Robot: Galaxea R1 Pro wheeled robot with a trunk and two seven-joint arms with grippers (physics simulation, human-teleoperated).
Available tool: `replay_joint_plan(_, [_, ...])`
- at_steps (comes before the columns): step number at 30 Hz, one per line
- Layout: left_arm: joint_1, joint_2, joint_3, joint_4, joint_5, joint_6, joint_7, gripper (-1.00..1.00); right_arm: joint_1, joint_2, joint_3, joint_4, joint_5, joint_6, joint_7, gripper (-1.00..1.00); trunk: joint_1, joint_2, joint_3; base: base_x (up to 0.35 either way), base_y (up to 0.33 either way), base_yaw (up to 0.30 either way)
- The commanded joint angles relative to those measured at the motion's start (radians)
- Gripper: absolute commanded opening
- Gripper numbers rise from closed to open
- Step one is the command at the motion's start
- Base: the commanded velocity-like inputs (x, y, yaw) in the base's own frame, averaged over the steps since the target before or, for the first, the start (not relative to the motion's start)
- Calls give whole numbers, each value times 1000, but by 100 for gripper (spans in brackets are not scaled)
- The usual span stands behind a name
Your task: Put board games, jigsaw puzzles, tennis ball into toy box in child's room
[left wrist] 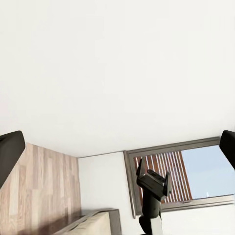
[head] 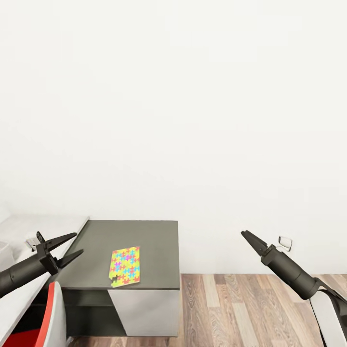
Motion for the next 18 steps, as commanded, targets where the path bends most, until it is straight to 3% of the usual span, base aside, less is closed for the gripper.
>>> replay_joint_plan(1, [-1,0,1,0,-8,3,-8,100,-1,0,0,0,-6,8,0,100,1,-2,-2,0,0,-63])
replay_joint_plan(8, [-1,-1,0,0,-12,3,-8,100,-1,0,0,0,-6,8,0,100,1,-2,-2,0,0,-11])
replay_joint_plan(18, [-1,-2,3,1,-85,1,-10,100,-1,0,0,0,-5,8,-2,100,1,-2,-2,0,0,0])
